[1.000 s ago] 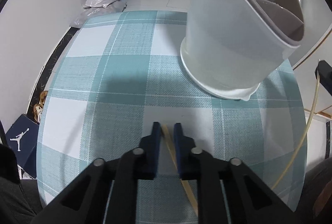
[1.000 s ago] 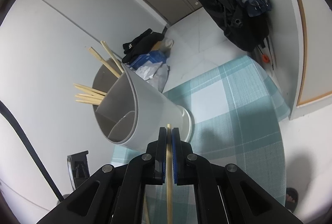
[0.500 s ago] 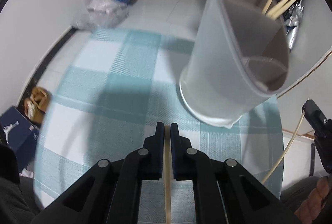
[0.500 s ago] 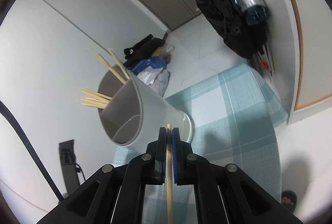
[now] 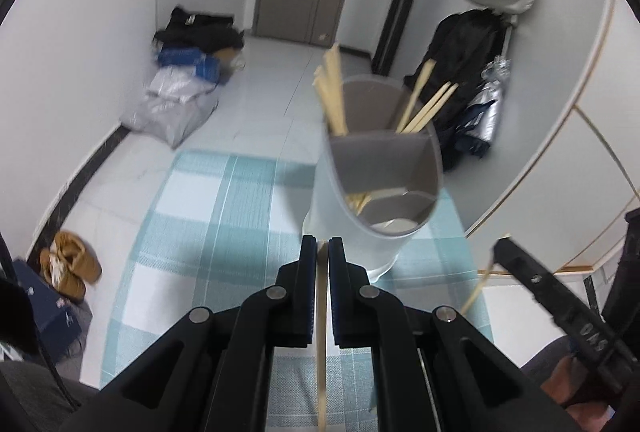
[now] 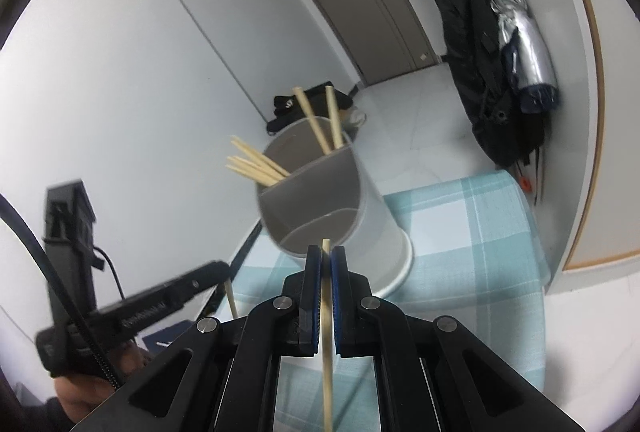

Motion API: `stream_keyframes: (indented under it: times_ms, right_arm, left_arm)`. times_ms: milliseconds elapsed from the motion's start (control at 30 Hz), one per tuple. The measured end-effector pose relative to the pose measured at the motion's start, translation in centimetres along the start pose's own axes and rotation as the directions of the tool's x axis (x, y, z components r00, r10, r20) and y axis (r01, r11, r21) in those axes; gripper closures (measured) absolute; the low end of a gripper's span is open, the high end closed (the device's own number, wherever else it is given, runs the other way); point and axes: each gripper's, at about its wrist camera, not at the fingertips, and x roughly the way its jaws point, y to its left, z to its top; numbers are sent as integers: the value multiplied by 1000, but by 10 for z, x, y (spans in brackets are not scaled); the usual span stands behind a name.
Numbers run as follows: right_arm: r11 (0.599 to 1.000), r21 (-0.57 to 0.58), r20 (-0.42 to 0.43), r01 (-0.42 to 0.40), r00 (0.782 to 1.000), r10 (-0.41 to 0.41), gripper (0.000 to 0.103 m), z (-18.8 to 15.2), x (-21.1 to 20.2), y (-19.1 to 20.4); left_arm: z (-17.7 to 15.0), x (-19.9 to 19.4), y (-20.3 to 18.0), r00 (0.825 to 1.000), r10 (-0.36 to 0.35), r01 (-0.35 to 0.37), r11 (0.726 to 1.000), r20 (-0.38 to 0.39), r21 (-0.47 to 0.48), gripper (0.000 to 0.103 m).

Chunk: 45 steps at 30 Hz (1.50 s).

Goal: Organize utensils
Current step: 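Lift both held chopsticks and carry them over the white holder, then lower both held chopsticks into the white holder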

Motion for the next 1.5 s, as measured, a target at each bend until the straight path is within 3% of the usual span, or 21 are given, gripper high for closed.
stream_keyframes:
  times_ms: [100, 267, 533, 867, 1133, 1333, 1500]
  right_arm:
    - [999, -51, 11, 13, 1000, -13, 99, -4, -4, 14]
    - [995, -101, 20, 22, 1000, -20, 99, -9, -8, 31]
    - [993, -108, 36, 48, 998, -45, 99, -19, -16, 44]
    - [993, -118, 95, 12, 995, -1, 99, -6, -36, 55]
    - [987, -159, 147, 14, 989, 10, 99, 21, -51, 64]
    - [982, -187, 189, -8, 981, 44, 99, 52, -58, 73]
    - [978, -210, 213, -7, 976, 53, 99, 82, -59, 80]
  left_arm:
    - [1, -11, -2, 999, 3, -5, 999, 48, 41, 100]
    - [2, -19, 2, 998, -29, 28, 1000, 58, 11, 100]
    - [4, -41, -4, 993, -37, 34, 999, 110, 27, 100]
    - [12, -58, -6, 990, -56, 50, 997, 128, 54, 101]
    - [32, -77, -12, 984, -98, 90, 994, 147, 60, 101]
    - [57, -85, -16, 977, -153, 147, 988, 151, 47, 101]
    - [84, -87, -23, 972, -161, 153, 987, 173, 58, 101]
